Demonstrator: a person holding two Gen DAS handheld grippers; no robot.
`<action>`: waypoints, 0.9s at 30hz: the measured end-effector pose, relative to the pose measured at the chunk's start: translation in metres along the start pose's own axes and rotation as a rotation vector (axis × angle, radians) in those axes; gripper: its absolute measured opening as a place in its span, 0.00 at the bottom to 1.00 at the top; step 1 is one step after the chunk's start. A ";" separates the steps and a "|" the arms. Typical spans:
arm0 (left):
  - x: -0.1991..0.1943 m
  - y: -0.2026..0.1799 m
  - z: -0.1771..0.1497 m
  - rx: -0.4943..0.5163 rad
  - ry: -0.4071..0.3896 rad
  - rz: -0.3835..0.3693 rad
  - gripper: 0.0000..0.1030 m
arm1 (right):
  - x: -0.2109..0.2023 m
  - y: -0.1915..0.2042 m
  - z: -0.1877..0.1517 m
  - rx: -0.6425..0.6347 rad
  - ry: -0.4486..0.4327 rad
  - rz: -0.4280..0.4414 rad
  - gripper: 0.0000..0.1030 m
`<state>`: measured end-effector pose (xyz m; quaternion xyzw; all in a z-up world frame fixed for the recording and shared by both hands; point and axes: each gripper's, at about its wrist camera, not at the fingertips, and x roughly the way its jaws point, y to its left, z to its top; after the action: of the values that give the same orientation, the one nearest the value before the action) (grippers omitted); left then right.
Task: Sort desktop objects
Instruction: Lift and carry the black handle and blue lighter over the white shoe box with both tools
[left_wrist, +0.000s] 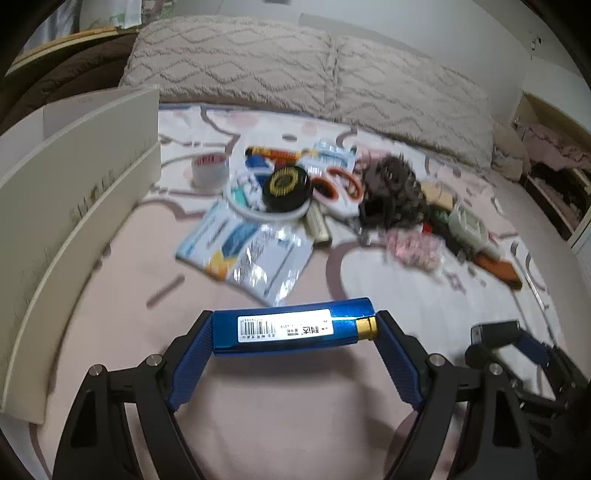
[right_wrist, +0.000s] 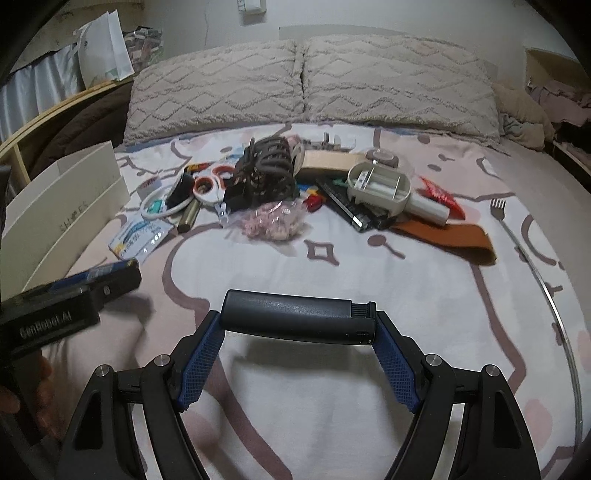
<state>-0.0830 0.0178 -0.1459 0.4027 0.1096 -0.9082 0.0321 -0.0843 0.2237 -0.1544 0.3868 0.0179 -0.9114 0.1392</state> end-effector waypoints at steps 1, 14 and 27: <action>-0.001 -0.002 0.005 -0.001 -0.007 -0.006 0.82 | -0.002 -0.002 0.001 0.005 -0.006 -0.001 0.78; -0.018 -0.019 0.055 0.039 -0.093 -0.015 0.82 | -0.019 -0.020 0.025 0.090 -0.061 0.044 0.78; -0.064 0.001 0.085 0.065 -0.229 -0.019 0.82 | -0.039 0.008 0.077 0.026 -0.134 0.048 0.78</action>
<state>-0.1009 -0.0046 -0.0432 0.2959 0.0795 -0.9516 0.0225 -0.1099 0.2144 -0.0719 0.3271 -0.0122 -0.9318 0.1568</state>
